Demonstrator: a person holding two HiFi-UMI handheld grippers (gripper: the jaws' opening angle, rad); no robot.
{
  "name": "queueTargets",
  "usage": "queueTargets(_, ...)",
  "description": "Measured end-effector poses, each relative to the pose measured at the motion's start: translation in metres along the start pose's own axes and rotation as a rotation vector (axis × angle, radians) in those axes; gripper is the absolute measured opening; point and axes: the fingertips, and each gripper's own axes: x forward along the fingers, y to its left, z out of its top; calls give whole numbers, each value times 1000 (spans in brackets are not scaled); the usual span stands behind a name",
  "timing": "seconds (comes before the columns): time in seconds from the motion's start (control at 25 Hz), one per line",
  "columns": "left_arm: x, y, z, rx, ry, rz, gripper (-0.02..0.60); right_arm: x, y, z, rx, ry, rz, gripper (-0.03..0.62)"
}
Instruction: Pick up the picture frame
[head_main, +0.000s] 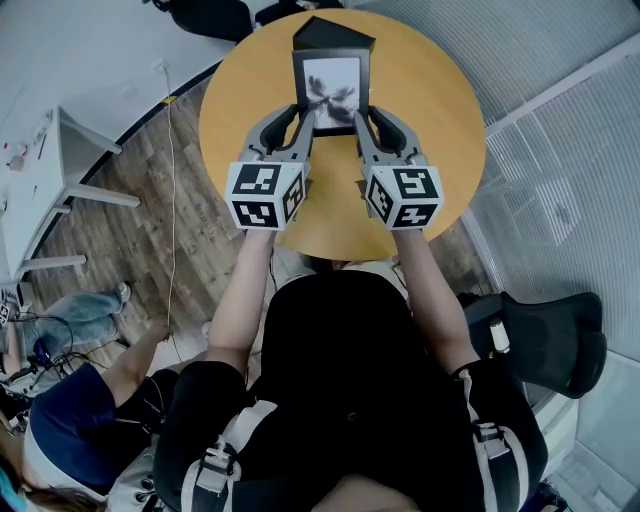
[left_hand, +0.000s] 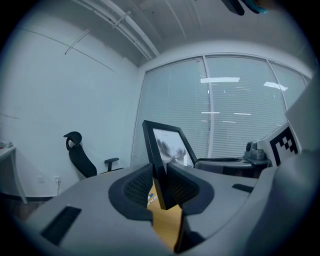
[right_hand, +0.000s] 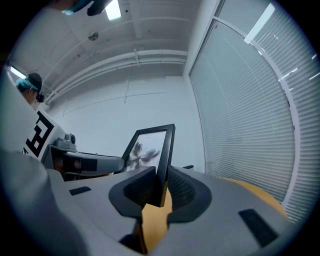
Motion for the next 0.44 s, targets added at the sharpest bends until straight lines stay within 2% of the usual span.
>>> queueTargets(0.44, 4, 4, -6, -4, 12, -6, 101, 5, -1, -6, 12, 12, 1, 92)
